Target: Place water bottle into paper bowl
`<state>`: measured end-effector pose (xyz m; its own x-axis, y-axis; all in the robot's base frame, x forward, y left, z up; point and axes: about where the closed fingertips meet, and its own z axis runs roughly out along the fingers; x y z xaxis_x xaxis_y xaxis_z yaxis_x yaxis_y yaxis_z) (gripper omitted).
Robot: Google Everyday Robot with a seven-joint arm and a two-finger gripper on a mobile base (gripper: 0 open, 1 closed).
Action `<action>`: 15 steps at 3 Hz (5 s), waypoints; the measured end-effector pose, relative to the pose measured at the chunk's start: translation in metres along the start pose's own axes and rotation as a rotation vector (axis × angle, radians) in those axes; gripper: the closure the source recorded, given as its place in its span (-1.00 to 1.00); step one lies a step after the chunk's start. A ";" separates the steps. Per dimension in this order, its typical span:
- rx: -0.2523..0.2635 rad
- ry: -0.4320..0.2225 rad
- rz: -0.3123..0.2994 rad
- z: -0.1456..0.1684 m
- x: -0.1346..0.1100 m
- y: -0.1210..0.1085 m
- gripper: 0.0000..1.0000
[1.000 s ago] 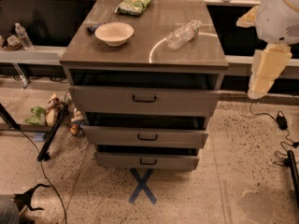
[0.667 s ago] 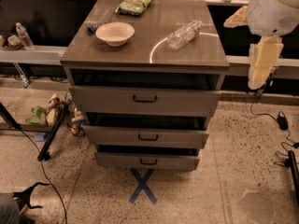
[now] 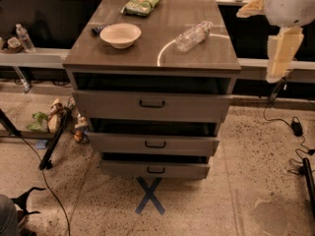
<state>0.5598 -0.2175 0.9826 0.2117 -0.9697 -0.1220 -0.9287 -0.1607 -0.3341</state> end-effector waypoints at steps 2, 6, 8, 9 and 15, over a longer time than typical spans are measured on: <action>0.057 0.109 -0.189 0.026 0.022 -0.052 -1.00; 0.010 0.171 -0.563 0.128 0.020 -0.150 -1.00; -0.026 0.302 -0.733 0.172 0.010 -0.207 -1.00; -0.033 0.360 -0.724 0.190 0.011 -0.227 -1.00; 0.089 0.130 -0.772 0.183 -0.009 -0.220 1.00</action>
Offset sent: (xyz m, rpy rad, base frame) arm 0.1061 -0.0121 -0.0167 -0.2417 -0.1849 0.3013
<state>0.8183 -0.1395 0.8860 0.7449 -0.6040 0.2833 -0.5041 -0.7878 -0.3538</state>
